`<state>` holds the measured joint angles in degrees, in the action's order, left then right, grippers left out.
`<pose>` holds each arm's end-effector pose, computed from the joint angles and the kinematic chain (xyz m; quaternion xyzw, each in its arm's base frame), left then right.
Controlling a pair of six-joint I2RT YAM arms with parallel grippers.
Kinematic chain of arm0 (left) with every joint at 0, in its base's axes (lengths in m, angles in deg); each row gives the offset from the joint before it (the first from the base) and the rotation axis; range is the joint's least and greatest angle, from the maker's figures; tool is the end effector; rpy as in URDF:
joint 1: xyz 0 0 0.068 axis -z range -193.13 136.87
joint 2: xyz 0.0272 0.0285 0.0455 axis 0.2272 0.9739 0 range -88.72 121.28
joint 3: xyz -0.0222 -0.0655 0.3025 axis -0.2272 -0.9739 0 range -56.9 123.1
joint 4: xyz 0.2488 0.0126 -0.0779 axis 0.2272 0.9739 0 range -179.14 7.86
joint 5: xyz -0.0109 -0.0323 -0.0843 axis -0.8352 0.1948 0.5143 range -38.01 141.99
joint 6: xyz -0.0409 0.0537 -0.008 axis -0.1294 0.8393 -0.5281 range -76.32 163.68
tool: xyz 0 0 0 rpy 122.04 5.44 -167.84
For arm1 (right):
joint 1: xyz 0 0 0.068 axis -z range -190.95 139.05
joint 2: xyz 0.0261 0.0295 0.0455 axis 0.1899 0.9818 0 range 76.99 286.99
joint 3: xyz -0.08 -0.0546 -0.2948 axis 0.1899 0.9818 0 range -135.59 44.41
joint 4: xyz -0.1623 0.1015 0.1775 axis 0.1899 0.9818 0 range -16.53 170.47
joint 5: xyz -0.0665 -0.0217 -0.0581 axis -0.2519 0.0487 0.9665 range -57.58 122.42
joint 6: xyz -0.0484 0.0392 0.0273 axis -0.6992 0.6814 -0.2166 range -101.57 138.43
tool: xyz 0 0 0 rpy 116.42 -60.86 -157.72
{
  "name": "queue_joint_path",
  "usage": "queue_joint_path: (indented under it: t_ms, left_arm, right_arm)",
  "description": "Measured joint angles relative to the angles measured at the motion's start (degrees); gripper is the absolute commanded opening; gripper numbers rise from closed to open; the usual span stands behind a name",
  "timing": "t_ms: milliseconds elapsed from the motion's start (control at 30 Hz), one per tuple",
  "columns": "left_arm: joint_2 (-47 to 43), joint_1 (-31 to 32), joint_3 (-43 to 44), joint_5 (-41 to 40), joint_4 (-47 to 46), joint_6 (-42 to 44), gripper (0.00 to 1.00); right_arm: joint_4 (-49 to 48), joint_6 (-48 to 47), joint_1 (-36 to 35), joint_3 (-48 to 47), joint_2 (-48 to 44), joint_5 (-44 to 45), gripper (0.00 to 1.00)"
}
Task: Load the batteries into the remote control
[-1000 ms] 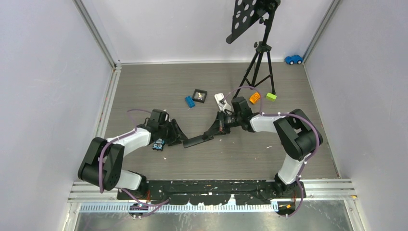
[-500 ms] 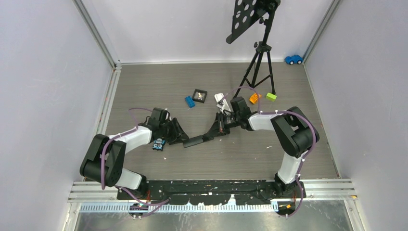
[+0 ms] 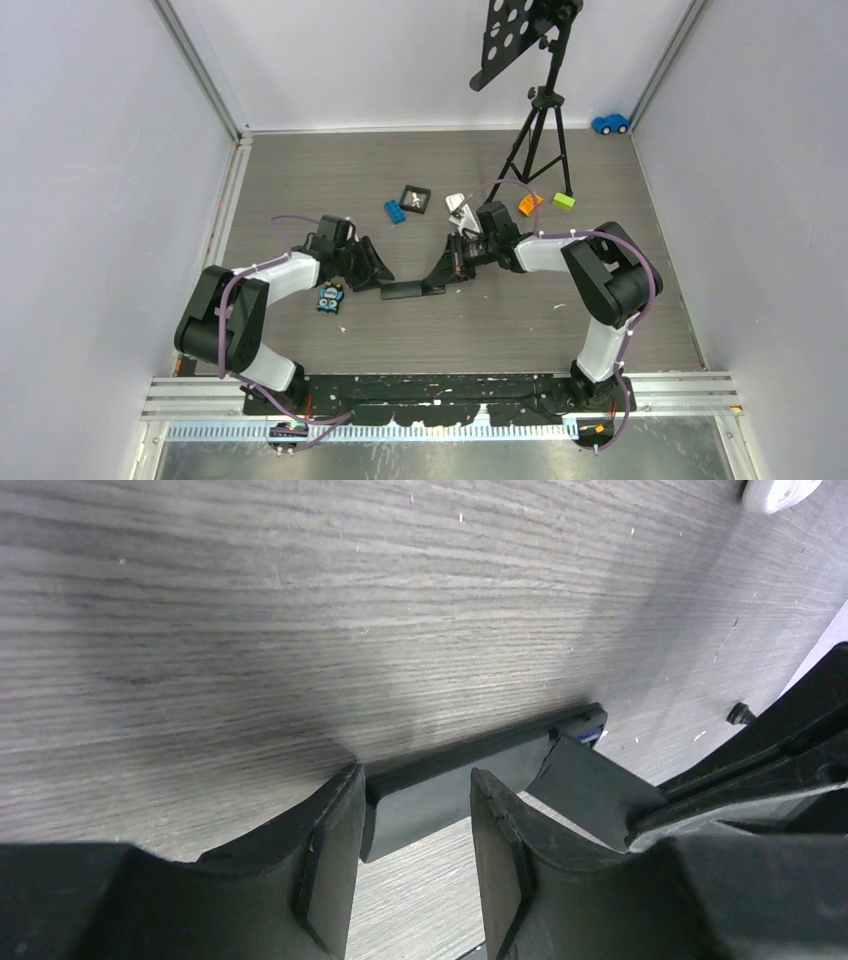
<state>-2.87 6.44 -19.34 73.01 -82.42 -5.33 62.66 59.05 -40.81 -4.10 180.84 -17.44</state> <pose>0.2548 -0.1114 0.1704 -0.1853 0.9209 -0.3103 0.1463 0.2903 0.2149 0.1636 -0.0838 0.8479 0.5197 0.0619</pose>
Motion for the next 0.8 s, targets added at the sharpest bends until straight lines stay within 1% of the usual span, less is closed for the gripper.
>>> queue_joint_path:
  t_ms: [133,200,267,400,467,567,667,800]
  left_arm:
    - [1.2,-0.2,1.1,-0.2,-0.2,0.0,0.45]
    - [1.4,-0.2,1.4,-0.4,-0.2,0.1,0.47]
    - [1.6,-0.2,1.9,-0.5,-0.1,0.3,0.52]
    - [1.6,-0.1,3.0,-1.0,0.1,1.0,0.66]
    - [1.6,0.0,3.5,-1.4,0.4,1.6,0.71]
    - [1.6,0.0,4.0,-2.1,0.5,2.1,0.74]
    - [1.3,0.1,4.0,-2.7,0.9,2.9,0.76]
    - [0.6,0.1,4.0,-3.5,1.8,3.3,0.78]
  right_arm:
    - [-2.1,2.9,-0.4,0.7,-0.1,1.0,0.00]
    - [-2.5,3.9,-0.4,0.9,-0.1,1.4,0.00]
    - [-2.5,4.7,-0.4,0.9,-0.1,1.7,0.00]
    - [-3.2,6.2,-0.5,0.9,0.5,2.1,0.02]
    - [-3.6,6.8,-0.3,0.9,0.9,1.8,0.05]
    - [-3.3,7.2,0.0,0.9,1.0,1.9,0.17]
    - [-2.7,7.1,0.2,0.8,1.0,2.6,0.24]
    - [0.0,5.8,0.3,0.7,1.2,7.4,0.30]
